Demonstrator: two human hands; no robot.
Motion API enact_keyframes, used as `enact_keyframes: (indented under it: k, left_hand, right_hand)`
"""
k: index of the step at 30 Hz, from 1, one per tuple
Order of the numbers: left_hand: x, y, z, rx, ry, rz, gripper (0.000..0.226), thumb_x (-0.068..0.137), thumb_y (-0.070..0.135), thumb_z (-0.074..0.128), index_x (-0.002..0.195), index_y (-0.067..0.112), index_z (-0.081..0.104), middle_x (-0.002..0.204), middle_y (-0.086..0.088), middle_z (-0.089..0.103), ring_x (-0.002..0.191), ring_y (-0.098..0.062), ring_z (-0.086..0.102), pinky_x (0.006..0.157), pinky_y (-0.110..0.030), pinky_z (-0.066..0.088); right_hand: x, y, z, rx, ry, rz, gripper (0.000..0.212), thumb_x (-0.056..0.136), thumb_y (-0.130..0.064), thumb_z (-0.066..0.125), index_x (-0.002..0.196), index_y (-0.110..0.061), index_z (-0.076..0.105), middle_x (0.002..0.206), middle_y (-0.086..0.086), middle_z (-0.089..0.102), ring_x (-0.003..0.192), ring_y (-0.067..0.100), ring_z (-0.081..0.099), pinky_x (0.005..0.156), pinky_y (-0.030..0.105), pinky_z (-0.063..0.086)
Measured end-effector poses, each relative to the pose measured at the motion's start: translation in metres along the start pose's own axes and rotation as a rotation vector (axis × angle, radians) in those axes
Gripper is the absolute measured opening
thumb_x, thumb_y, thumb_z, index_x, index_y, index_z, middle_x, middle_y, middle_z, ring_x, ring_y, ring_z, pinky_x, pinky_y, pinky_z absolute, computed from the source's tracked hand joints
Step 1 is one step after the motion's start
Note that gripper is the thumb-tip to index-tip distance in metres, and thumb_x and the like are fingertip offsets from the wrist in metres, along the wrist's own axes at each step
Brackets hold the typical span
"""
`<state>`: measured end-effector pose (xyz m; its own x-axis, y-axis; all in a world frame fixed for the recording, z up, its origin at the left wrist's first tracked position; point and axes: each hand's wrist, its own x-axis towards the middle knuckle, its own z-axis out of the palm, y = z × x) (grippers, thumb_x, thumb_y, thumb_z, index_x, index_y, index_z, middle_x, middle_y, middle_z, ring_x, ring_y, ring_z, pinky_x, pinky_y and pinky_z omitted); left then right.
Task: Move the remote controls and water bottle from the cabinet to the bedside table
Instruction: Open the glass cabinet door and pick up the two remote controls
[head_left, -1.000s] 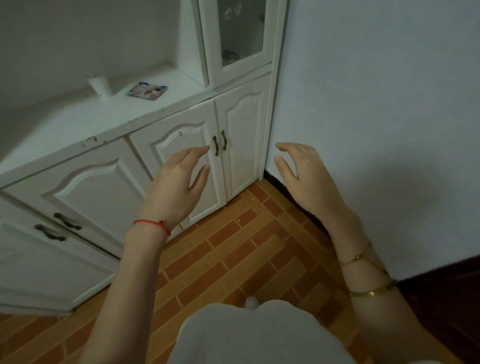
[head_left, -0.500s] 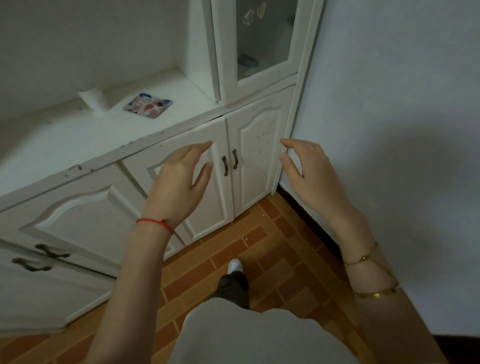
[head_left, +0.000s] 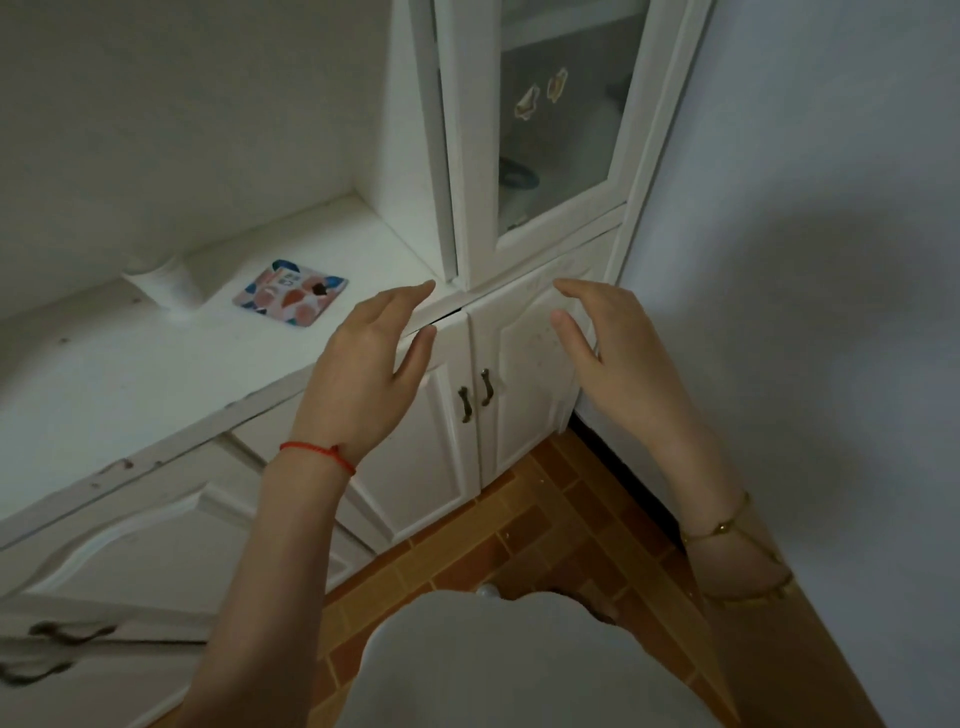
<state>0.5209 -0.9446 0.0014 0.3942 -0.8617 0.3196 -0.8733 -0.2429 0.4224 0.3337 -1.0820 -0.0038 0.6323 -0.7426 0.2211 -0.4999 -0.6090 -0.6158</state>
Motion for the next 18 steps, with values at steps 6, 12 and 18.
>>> enact_keyframes:
  k: [6,12,18]
  left_hand:
    - [0.021,-0.012,0.004,0.006,-0.006,-0.025,0.044,0.101,0.029,0.045,0.143,0.019,0.043,0.142,-0.003,0.053,0.132,-0.019,0.047,0.11,-0.028,0.036]
    - [0.044,-0.008,0.0,-0.004,0.049,-0.019,0.045,0.101,0.028,0.045,0.144,0.019,0.042,0.142,-0.002,0.053,0.132,-0.017,0.046,0.108,-0.023,0.033]
    - [0.091,0.006,-0.024,-0.012,0.169,0.033,0.046,0.101,0.027,0.045,0.146,0.019,0.039,0.143,-0.002,0.051,0.132,-0.019,0.047,0.11,-0.032,0.039]
  right_hand:
    - [0.029,0.003,0.008,-0.006,-0.014,-0.028,0.044,0.104,-0.034,0.039,0.145,-0.02,0.042,0.145,-0.003,0.047,0.137,0.01,0.034,0.111,0.022,0.025]
    - [0.061,-0.005,-0.002,0.006,0.029,-0.099,0.043,0.103,-0.034,0.041,0.143,-0.02,0.045,0.143,-0.002,0.049,0.136,0.011,0.037,0.11,0.022,0.026]
    - [0.104,-0.024,-0.032,-0.011,0.185,-0.265,0.041,0.102,-0.027,0.046,0.139,-0.011,0.05,0.136,0.004,0.056,0.129,0.014,0.046,0.107,0.018,0.028]
